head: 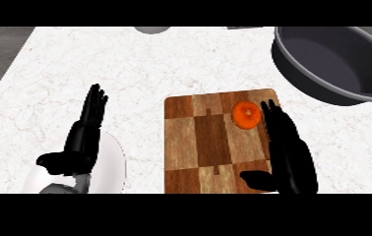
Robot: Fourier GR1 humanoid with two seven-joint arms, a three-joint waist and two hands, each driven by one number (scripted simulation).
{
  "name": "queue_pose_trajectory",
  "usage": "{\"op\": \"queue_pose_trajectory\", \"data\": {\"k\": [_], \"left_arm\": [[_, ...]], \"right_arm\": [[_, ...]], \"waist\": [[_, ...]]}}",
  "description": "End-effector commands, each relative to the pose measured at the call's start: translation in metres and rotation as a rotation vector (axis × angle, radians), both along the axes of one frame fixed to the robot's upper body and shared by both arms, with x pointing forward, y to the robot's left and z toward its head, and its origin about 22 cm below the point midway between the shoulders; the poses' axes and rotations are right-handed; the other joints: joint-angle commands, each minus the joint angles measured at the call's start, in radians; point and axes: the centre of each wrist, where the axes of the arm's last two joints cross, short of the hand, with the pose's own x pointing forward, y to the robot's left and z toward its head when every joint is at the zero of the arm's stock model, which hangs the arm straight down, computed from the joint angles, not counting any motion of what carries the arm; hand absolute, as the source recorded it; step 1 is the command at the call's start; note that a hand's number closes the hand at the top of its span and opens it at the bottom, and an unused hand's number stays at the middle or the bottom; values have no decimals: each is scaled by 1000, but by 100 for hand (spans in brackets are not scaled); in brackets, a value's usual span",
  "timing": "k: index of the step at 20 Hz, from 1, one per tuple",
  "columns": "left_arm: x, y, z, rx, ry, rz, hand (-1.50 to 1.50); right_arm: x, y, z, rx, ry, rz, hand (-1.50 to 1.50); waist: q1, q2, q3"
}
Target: Pick the squash from the cutting board and place it in the pot
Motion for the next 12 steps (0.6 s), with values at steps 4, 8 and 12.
{"op": "queue_pose_trajectory", "data": {"k": [4,8,12], "left_arm": [[-7,-8,-9,1,-3,-11,0],[4,0,1,-20,1,-9,0],[7,-1,-3,-9,-7,-5,0]], "right_arm": [[25,17,-32,6,48,-4,-150],[44,8,-30,3,51,13,-150],[41,-15,-45,-8,45,-5,-150]], "waist": [[-3,-1,1],[-4,-1,1],[-5,-1,1]]}}
